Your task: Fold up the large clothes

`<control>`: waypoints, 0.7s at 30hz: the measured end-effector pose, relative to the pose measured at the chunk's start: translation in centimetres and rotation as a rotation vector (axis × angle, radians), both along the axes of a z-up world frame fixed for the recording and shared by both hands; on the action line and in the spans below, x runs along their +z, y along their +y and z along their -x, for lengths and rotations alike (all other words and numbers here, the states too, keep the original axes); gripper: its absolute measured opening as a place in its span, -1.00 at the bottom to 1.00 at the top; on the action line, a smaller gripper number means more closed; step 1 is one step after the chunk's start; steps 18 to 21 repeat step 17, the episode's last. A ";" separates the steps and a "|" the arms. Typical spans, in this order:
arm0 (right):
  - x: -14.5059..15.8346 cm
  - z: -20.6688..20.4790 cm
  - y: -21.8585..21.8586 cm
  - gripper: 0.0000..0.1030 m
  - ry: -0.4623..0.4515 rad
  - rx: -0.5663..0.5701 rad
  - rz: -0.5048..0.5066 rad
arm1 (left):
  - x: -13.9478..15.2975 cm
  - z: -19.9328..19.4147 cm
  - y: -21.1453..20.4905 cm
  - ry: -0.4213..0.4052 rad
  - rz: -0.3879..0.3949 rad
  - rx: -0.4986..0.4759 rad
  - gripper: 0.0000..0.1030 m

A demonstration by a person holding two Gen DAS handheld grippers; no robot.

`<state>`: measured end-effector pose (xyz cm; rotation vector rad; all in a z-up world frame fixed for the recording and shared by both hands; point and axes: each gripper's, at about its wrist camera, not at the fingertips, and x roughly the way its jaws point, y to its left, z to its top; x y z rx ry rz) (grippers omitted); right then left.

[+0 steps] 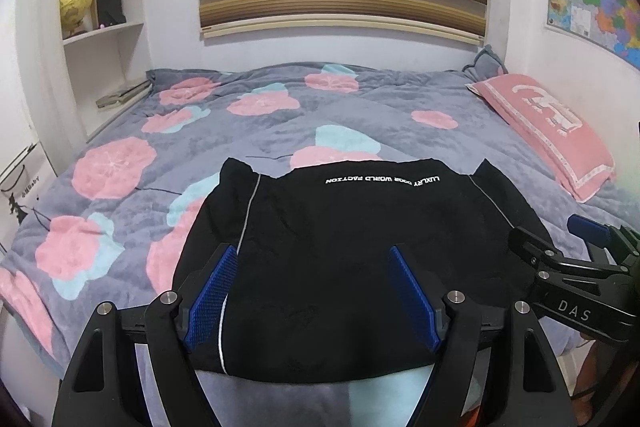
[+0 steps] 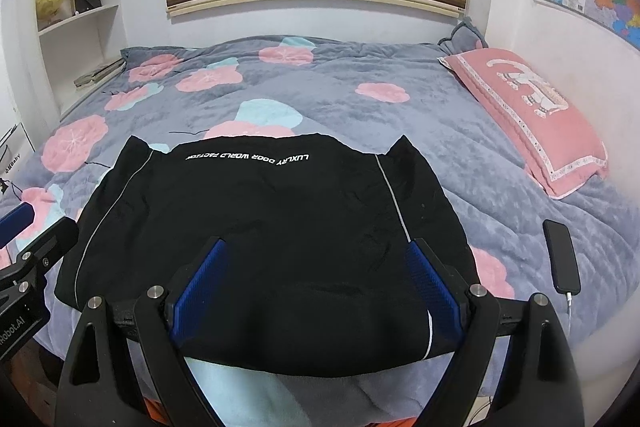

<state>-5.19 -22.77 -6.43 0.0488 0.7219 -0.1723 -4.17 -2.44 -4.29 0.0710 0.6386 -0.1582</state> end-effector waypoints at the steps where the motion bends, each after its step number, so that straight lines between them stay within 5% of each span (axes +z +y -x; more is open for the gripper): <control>1: 0.0 0.0 0.0 0.78 0.002 0.001 0.000 | 0.0 0.0 0.0 0.000 0.000 0.002 0.53; 21: -0.9 -0.3 0.1 0.78 0.025 0.006 0.003 | -0.5 -0.3 0.4 -0.018 -0.034 0.028 0.53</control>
